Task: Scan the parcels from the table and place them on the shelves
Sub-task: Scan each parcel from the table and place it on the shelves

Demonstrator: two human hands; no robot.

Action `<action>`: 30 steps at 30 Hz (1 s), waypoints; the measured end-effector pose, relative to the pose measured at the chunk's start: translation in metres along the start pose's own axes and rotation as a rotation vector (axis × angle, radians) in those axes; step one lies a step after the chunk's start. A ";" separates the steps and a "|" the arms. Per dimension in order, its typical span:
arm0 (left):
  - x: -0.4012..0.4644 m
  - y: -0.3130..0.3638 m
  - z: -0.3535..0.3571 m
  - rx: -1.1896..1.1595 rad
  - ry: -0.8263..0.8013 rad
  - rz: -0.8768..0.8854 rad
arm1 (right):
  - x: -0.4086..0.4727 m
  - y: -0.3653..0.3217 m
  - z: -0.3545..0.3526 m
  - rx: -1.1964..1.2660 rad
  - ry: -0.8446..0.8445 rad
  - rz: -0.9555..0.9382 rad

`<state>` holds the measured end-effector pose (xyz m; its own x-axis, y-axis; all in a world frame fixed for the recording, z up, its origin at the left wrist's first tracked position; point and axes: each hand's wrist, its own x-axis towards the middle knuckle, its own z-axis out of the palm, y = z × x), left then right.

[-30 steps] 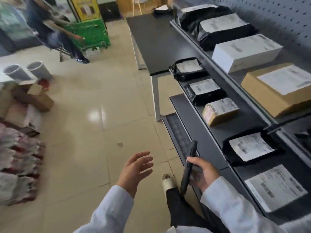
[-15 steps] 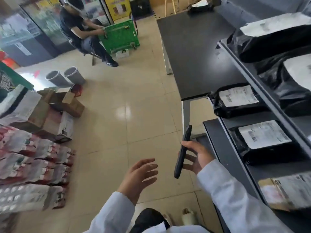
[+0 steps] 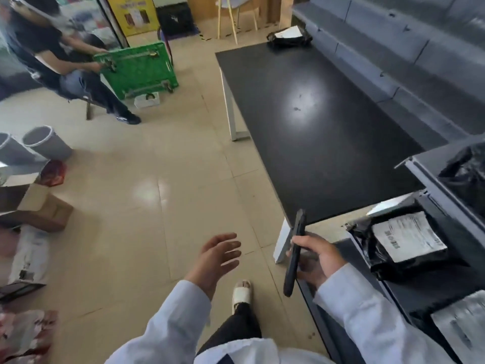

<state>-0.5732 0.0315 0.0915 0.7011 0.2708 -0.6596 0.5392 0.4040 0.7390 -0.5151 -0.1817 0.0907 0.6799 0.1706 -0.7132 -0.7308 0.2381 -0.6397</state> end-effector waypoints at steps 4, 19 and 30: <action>0.069 0.089 -0.016 0.023 -0.068 0.044 | 0.033 -0.045 0.061 0.046 0.005 -0.048; 0.283 0.292 -0.006 0.080 -0.136 0.103 | 0.239 -0.170 0.209 0.027 0.008 0.016; 0.453 0.444 0.021 0.224 -0.122 0.078 | 0.394 -0.331 0.309 0.161 0.078 -0.050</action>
<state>-0.0062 0.3151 0.1240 0.7882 0.1806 -0.5884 0.5620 0.1787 0.8076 0.0131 0.1019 0.1099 0.7039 0.0816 -0.7056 -0.6727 0.3957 -0.6252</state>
